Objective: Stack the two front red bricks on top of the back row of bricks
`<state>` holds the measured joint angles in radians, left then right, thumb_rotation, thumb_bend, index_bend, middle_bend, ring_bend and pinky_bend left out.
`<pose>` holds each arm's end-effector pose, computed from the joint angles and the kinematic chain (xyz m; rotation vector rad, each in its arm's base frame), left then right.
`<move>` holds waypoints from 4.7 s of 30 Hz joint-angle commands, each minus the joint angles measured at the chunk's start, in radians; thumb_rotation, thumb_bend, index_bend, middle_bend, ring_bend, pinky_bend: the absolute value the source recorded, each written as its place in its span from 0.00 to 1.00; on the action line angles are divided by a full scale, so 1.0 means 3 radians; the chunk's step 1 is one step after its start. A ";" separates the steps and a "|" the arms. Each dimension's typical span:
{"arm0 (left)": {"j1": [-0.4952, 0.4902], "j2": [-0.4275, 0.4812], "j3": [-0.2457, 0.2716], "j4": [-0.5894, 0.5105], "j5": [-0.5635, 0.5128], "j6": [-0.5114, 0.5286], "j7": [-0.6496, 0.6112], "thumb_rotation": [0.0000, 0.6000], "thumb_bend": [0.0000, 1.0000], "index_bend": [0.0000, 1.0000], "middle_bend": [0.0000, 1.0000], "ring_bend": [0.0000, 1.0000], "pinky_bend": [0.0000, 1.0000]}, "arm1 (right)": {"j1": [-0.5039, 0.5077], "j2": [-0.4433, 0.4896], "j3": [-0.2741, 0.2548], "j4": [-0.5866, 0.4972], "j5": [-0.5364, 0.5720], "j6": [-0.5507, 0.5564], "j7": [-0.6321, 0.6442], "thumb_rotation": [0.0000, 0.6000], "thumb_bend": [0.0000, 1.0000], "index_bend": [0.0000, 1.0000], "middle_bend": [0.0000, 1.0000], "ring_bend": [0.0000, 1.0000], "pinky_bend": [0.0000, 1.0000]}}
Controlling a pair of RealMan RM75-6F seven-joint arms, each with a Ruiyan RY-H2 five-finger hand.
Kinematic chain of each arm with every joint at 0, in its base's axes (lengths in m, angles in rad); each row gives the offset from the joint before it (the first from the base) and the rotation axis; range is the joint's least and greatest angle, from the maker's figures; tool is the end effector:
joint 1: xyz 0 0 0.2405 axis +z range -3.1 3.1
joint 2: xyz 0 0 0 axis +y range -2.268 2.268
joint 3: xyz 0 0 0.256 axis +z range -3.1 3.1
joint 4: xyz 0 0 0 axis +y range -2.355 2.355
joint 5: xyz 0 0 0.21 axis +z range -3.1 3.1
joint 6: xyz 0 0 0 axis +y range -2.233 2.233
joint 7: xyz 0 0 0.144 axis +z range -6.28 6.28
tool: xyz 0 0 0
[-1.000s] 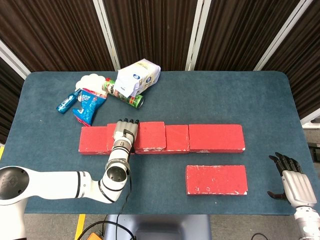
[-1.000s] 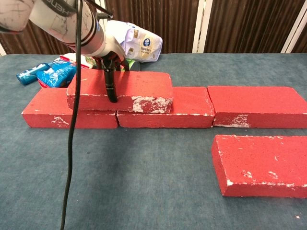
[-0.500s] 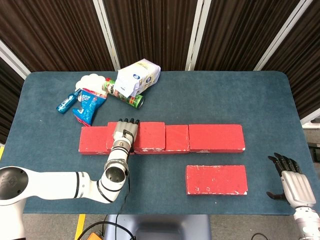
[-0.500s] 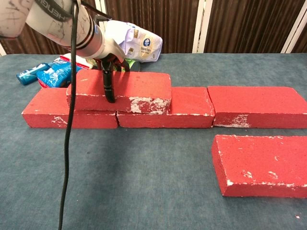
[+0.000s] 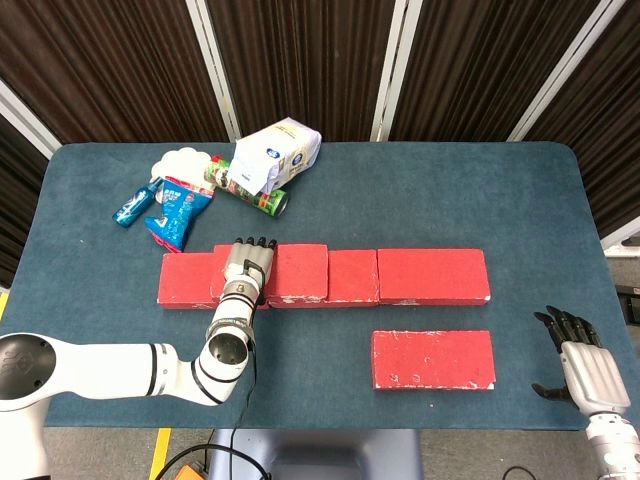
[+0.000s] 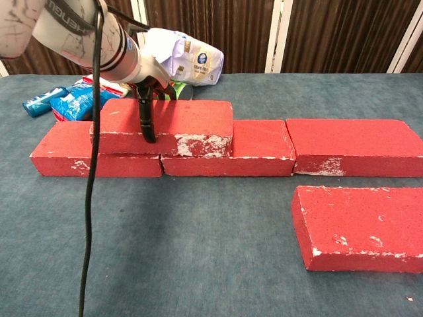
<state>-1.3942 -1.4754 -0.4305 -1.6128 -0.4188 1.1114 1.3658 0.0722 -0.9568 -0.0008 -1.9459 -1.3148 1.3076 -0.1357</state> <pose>-0.0005 0.3929 0.0012 -1.8407 -1.0316 -0.2166 -0.2916 -0.1558 0.1558 1.3702 -1.1988 0.6904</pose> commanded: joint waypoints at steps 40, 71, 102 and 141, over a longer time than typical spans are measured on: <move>-0.0029 -0.0022 0.0114 0.0046 0.0095 -0.0074 -0.0090 1.00 0.26 0.00 0.00 0.00 0.07 | 0.0022 -0.0005 -0.0013 -0.0018 0.0018 -0.0029 -0.0024 1.00 0.00 0.23 0.14 0.07 0.00; -0.0029 -0.0019 0.0152 0.0031 0.0158 -0.0091 -0.0182 1.00 0.23 0.00 0.00 0.00 0.07 | 0.0027 -0.0004 -0.0014 -0.0027 0.0038 -0.0037 -0.0015 1.00 0.00 0.23 0.13 0.07 0.00; -0.0020 0.0006 0.0181 0.0015 0.0108 -0.0096 -0.0209 1.00 0.21 0.00 0.00 0.00 0.07 | 0.0037 -0.0014 -0.0016 -0.0039 0.0061 -0.0045 -0.0046 1.00 0.00 0.23 0.14 0.07 0.00; -0.0020 0.0046 0.0218 -0.0141 0.0361 0.0063 -0.0292 1.00 0.00 0.00 0.00 0.00 0.06 | 0.0064 -0.0018 -0.0011 -0.0056 0.0126 -0.0091 -0.0075 1.00 0.00 0.23 0.14 0.07 0.00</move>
<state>-1.4002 -1.4689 -0.3634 -1.6417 -0.3108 1.1231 1.2787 0.0914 -0.9621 -0.0041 -1.9627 -1.2770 1.2804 -0.1581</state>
